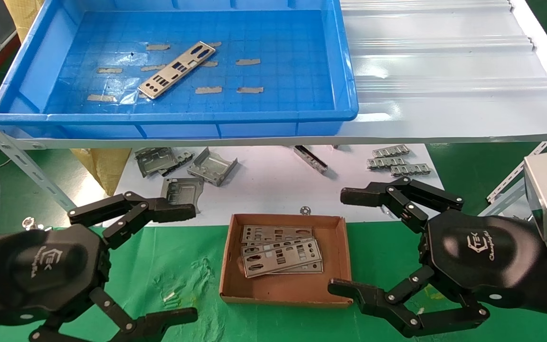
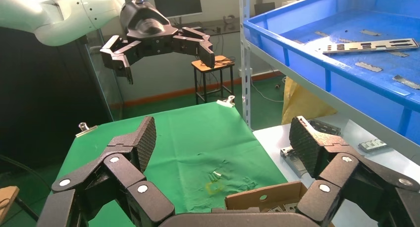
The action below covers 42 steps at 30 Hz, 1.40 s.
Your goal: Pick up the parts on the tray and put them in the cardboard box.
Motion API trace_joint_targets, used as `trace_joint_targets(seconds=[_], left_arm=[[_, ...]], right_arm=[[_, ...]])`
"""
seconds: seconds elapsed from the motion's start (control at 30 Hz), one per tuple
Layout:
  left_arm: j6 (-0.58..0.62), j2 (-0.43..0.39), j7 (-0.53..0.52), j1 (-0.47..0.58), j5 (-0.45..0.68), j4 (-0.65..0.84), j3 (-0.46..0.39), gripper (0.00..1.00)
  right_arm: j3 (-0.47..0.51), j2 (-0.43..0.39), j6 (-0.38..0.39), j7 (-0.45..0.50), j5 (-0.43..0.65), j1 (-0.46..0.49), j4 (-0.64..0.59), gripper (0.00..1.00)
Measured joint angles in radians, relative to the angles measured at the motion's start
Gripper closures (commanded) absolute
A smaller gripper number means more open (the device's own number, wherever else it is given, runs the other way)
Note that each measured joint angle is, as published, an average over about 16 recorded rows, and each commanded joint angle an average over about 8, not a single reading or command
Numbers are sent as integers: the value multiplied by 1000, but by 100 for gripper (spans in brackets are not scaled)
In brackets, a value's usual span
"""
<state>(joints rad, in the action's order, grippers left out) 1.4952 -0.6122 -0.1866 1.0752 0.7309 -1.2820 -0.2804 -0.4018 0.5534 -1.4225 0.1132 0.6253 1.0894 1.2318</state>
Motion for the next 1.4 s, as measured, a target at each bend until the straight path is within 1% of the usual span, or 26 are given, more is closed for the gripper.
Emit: trace_joint_targets(seconds=[1.03, 1.3, 1.4], left_arm=[[0, 0, 0, 0, 0, 0, 0, 0], [0, 0, 0, 0, 0, 0, 0, 0], [0, 0, 0, 0, 0, 0, 0, 0]], right_arm=[[0, 0, 0, 0, 0, 0, 0, 0], [0, 0, 0, 0, 0, 0, 0, 100], [0, 0, 0, 0, 0, 0, 0, 100]])
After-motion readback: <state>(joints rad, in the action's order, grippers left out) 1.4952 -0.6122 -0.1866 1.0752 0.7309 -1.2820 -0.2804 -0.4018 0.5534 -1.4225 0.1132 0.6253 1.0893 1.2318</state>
